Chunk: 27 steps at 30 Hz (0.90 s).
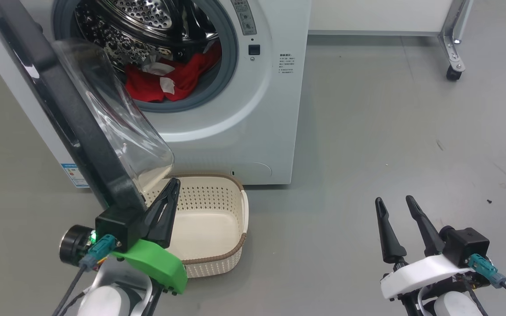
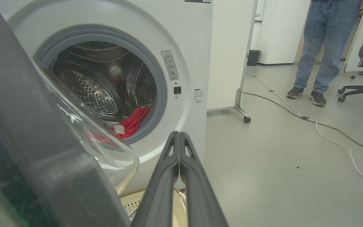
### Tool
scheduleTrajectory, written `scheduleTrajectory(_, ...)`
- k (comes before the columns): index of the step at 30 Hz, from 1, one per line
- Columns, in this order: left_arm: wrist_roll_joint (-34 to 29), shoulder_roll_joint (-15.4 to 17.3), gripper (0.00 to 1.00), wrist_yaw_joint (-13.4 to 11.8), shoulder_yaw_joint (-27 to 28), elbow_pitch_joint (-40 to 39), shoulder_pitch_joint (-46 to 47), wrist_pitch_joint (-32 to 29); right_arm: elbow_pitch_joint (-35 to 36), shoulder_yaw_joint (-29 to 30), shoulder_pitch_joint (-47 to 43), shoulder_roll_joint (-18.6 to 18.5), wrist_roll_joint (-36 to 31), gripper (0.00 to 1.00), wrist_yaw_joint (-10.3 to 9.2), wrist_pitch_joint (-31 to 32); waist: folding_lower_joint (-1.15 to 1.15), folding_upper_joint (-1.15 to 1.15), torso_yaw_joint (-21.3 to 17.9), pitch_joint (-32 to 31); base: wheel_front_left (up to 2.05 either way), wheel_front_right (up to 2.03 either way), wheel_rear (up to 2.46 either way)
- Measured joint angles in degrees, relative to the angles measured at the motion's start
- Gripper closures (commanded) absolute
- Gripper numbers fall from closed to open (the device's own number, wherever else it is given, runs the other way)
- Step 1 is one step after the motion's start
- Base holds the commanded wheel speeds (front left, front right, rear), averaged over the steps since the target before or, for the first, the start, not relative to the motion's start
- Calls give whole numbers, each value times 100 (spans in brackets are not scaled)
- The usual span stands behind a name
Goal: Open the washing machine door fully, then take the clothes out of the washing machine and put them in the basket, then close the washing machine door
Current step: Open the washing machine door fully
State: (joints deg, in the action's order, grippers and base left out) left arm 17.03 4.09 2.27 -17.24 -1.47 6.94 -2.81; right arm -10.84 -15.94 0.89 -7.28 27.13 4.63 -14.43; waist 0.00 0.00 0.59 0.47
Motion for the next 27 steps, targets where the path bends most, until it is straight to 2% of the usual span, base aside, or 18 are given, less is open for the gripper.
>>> scheduleTrajectory(7, 257, -43, 100, -97, 70, 270, -71, -171, -11, 33, 4, 0, -15, 0, 4, 0, 0, 0, -106, 99, 0, 0, 0)
scheduleTrajectory(27, 134, -31, 100, -296, 250, 661, -53, -162, -77, 227, 12, 31, -108, 0, 85, 0, 0, 0, -165, 209, 0, 0, 0)
